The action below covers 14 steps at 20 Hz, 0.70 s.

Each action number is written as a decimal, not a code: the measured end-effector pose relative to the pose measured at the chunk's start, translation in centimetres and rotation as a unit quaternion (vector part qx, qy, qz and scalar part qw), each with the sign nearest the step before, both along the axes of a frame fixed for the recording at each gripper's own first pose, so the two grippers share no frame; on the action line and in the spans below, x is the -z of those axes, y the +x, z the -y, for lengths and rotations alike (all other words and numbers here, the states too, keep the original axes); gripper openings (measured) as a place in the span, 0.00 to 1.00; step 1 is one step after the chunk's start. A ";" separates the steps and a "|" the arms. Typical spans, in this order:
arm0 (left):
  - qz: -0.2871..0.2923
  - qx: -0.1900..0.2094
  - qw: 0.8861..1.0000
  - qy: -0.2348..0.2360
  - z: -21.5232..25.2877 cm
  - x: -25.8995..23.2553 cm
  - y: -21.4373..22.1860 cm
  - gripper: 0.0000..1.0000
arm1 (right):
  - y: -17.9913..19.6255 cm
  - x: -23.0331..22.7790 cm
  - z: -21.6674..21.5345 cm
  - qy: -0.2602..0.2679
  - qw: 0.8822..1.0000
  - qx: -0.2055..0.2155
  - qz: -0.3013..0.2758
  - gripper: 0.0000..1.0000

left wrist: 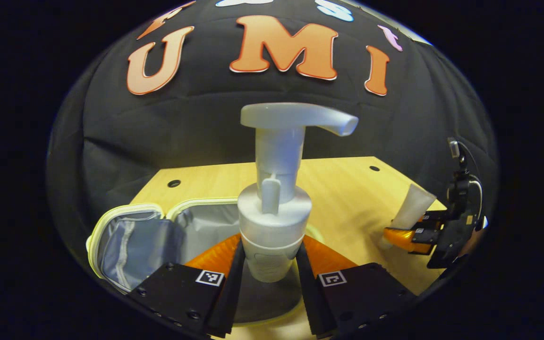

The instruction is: First open the suitcase, pack the skin care products into it, and then close the suitcase.

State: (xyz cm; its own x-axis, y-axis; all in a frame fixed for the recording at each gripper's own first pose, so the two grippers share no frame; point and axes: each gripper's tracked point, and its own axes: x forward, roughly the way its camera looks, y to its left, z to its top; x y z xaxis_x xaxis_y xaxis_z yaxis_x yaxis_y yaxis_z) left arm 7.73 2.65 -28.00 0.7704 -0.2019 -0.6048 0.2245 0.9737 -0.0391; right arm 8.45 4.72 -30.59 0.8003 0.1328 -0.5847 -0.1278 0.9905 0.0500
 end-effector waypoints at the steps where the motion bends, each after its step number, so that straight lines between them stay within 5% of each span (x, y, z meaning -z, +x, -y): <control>1: -0.008 -0.007 1.000 0.001 -1.3 0.4 -0.1 0.58 | 0.2 -0.9 -0.7 0.001 1.000 -0.005 0.002 0.40; 8: -0.066 -0.038 0.997 0.000 -6.8 2.6 -1.0 0.58 | 1.6 -6.7 -6.8 0.028 0.999 -0.035 0.023 0.40; 14: -0.136 -0.025 0.990 -0.009 -8.7 5.6 -1.9 0.58 | 3.7 -9.7 -12.0 0.053 0.997 -0.054 0.028 0.40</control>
